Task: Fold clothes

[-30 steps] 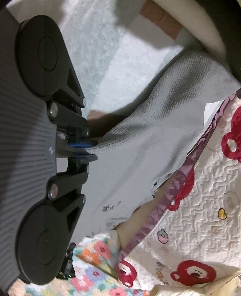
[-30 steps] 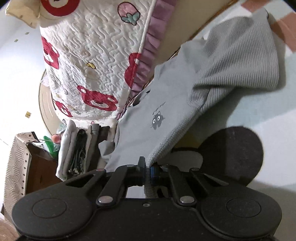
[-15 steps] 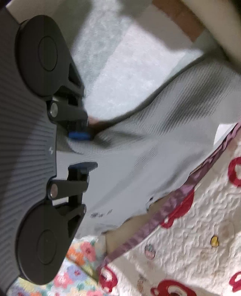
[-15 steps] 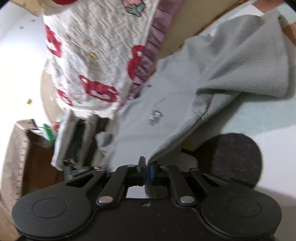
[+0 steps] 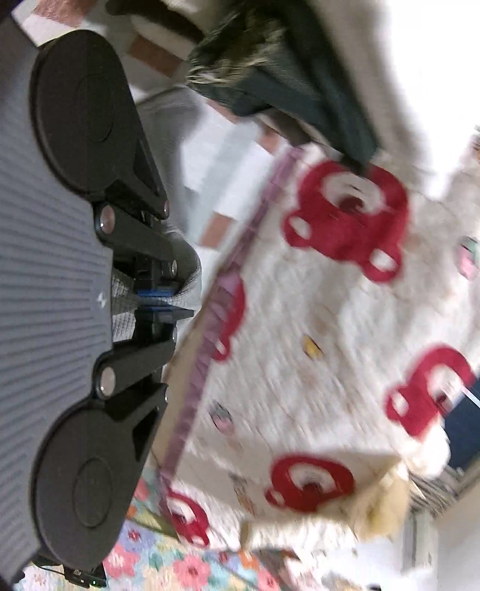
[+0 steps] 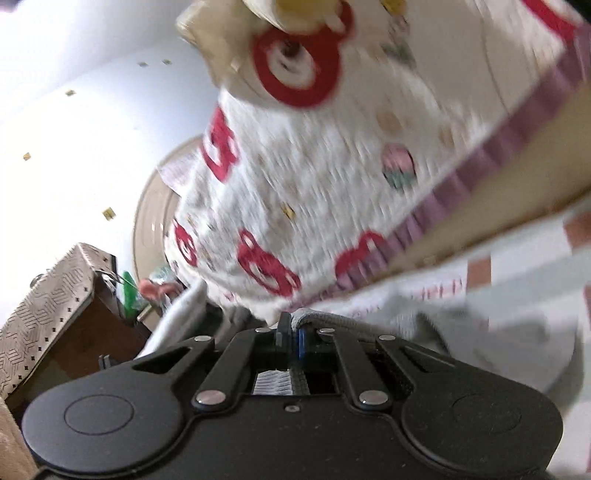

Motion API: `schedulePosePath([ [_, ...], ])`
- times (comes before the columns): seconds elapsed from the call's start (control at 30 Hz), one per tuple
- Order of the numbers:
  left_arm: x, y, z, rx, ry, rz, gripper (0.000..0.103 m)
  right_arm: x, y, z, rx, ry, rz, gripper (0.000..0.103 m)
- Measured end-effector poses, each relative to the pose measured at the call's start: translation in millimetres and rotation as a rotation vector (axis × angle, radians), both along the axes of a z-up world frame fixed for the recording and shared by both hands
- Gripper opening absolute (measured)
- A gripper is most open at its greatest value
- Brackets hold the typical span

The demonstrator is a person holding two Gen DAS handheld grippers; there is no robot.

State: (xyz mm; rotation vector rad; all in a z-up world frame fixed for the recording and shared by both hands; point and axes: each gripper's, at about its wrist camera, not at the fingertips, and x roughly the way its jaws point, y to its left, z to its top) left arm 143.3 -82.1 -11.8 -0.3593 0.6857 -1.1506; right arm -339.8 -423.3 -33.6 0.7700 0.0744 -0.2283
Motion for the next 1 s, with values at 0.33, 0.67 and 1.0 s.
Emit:
schedulePosePath([
  [0.33, -65, 54, 64, -0.039, -0.149, -0.003, 0.004, -34, 50, 73, -0.146, 0.129, 0.033, 0.006],
  [0.67, -106, 86, 100, 0.016, -0.185, 0.028, 0.004, -52, 78, 114, -0.183, 0.171, 0.014, 0.006],
  [1.0, -135, 97, 121, 0.134, -0.246, 0.057, 0.004, -63, 107, 145, -0.232, 0.177, -0.013, 0.006],
])
